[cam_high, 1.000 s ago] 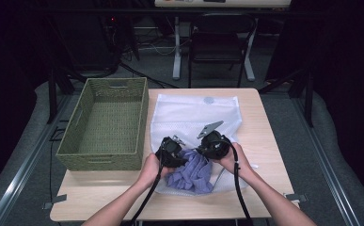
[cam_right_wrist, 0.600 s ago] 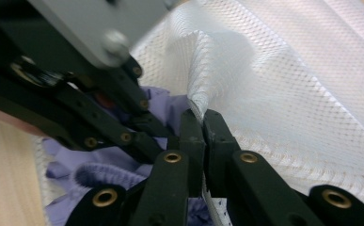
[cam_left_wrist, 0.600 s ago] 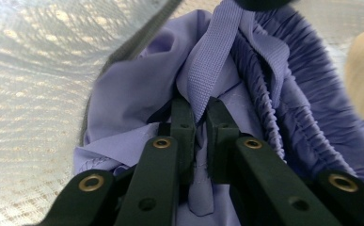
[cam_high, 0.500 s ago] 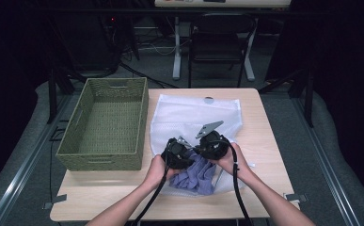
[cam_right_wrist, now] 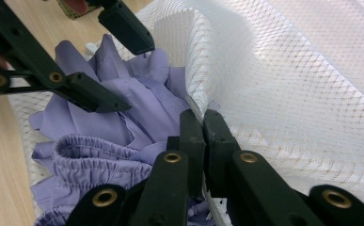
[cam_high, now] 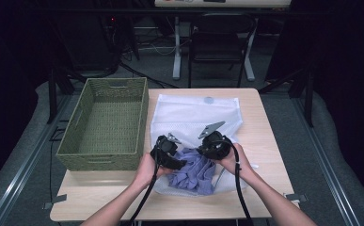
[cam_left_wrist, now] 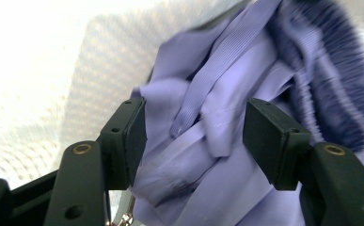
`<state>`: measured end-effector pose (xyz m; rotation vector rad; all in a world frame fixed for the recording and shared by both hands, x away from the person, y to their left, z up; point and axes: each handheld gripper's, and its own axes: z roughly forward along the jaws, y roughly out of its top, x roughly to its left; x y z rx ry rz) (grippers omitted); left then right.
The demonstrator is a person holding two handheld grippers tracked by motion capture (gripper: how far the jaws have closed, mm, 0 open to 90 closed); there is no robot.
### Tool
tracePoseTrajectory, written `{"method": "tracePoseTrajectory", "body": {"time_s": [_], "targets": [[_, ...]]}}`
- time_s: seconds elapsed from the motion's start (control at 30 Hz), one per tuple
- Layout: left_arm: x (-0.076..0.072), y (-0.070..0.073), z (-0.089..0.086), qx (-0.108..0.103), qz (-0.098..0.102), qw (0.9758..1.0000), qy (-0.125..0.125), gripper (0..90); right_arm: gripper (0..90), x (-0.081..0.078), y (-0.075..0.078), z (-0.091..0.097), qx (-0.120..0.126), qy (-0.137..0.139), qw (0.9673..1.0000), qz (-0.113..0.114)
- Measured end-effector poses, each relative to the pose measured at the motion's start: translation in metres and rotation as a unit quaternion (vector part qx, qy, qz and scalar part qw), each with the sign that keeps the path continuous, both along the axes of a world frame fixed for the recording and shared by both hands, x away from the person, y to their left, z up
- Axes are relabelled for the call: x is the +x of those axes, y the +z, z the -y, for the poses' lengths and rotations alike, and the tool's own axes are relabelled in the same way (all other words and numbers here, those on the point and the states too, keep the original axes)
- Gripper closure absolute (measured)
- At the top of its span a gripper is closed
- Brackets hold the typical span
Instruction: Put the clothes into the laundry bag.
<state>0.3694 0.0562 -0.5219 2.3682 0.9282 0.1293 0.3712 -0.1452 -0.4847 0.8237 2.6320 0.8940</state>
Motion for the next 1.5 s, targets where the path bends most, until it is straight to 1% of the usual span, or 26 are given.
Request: {"method": "tracePoseTrajectory", "body": {"time_s": [0.03,0.07,0.13,0.17,0.23,0.27,0.37,0.47,0.6,0.63,0.73,0.77,0.83,0.93,0.97,1.0,1.03,1.07,1.1,1.13,1.17,1.23,1.27,1.33,1.4,1.5], "targets": [[0.001,-0.003,0.001,0.007,-0.002,1.0000,-0.004,44.7,88.2,0.000,0.001,0.000,-0.004,0.002,1.0000,-0.001],[0.001,-0.006,0.001,0.008,-0.006,0.9999,-0.005,48.2,88.2,0.000,0.001,0.000,-0.003,0.002,1.0000,0.001],[0.001,-0.012,0.005,0.012,-0.009,0.9998,-0.013,61.3,88.3,0.001,0.002,0.001,-0.002,0.001,1.0000,0.002],[0.002,-0.014,0.006,0.008,-0.010,0.9998,-0.015,67.6,88.2,0.001,0.002,0.001,-0.001,0.000,1.0000,0.002],[0.002,-0.017,0.011,0.007,-0.012,0.9997,-0.022,79.2,88.2,0.001,0.002,0.001,0.001,0.000,1.0000,0.005],[0.002,-0.018,0.013,0.007,-0.009,0.9996,-0.025,82.6,88.3,0.001,0.002,0.000,0.002,-0.001,1.0000,0.006],[0.001,-0.018,0.019,-0.005,-0.010,0.9994,-0.033,84.5,88.3,0.001,0.003,-0.001,0.005,-0.003,1.0000,0.007],[0.000,-0.016,0.022,-0.030,-0.014,0.9987,-0.039,84.6,88.3,0.001,0.006,0.000,0.010,-0.003,0.9999,0.012],[-0.002,-0.015,0.029,-0.048,-0.016,0.9975,-0.049,84.5,88.3,0.001,0.011,0.002,0.018,-0.006,0.9997,0.018],[-0.002,-0.016,0.030,-0.049,-0.014,0.9974,-0.051,84.5,88.3,0.001,0.013,0.002,0.022,-0.006,0.9995,0.021],[-0.004,-0.016,0.033,-0.038,0.000,0.9978,-0.055,84.1,88.3,0.000,0.014,0.002,0.025,-0.005,0.9994,0.025],[-0.003,-0.016,0.032,-0.042,0.004,0.9978,-0.051,83.9,88.3,-0.001,0.014,0.001,0.027,-0.007,0.9994,0.022],[-0.002,-0.015,0.030,-0.041,0.011,0.9983,-0.039,82.9,88.3,-0.001,0.013,0.002,0.022,-0.006,0.9995,0.019],[0.001,-0.014,0.024,-0.035,0.013,0.9987,-0.036,77.8,88.1,-0.001,0.009,0.002,0.014,-0.003,0.9999,0.008],[0.000,-0.014,0.024,-0.039,0.012,0.9987,-0.029,74.4,88.1,0.000,0.006,0.002,0.009,-0.001,1.0000,0.003],[0.000,-0.012,0.022,-0.031,0.012,0.9988,-0.036,70.0,88.1,0.000,0.004,0.002,0.007,-0.002,1.0000,0.001],[-0.001,-0.010,0.021,-0.034,0.015,0.9988,-0.033,68.0,88.0,0.000,0.002,0.003,-0.001,0.001,1.0000,-0.002],[-0.002,-0.009,0.020,-0.034,0.015,0.9988,-0.032,64.6,88.0,0.000,0.001,0.004,-0.002,0.002,1.0000,-0.005],[-0.002,-0.005,0.018,-0.023,0.014,0.9990,-0.037,59.9,88.0,0.000,0.000,0.004,-0.002,-0.001,1.0000,-0.005],[-0.004,-0.003,0.017,-0.024,0.017,0.9990,-0.035,55.5,88.0,0.001,-0.001,0.004,0.003,-0.003,1.0000,-0.006],[-0.006,0.000,0.015,-0.026,0.018,0.9990,-0.032,52.5,88.0,0.001,0.000,0.005,-0.003,-0.003,1.0000,-0.006],[-0.009,0.004,0.011,-0.022,0.020,0.9992,-0.027,45.4,88.0,0.002,-0.001,0.006,-0.001,-0.004,1.0000,-0.008],[-0.012,0.008,0.007,-0.026,0.020,0.9991,-0.026,43.4,88.0,0.002,-0.001,0.006,-0.005,-0.004,1.0000,-0.007],[-0.015,0.012,0.000,-0.025,0.020,0.9992,-0.023,38.6,88.0,0.002,-0.001,0.006,-0.007,-0.005,0.9999,-0.008],[-0.017,0.014,-0.005,-0.027,0.016,0.9993,-0.020,35.0,88.0,0.002,-0.001,0.007,-0.007,-0.005,0.9999,-0.009],[-0.018,0.010,-0.006,-0.027,0.003,0.9993,-0.025,29.6,88.0,0.002,-0.001,0.006,-0.007,-0.005,0.9999,-0.008]]}}
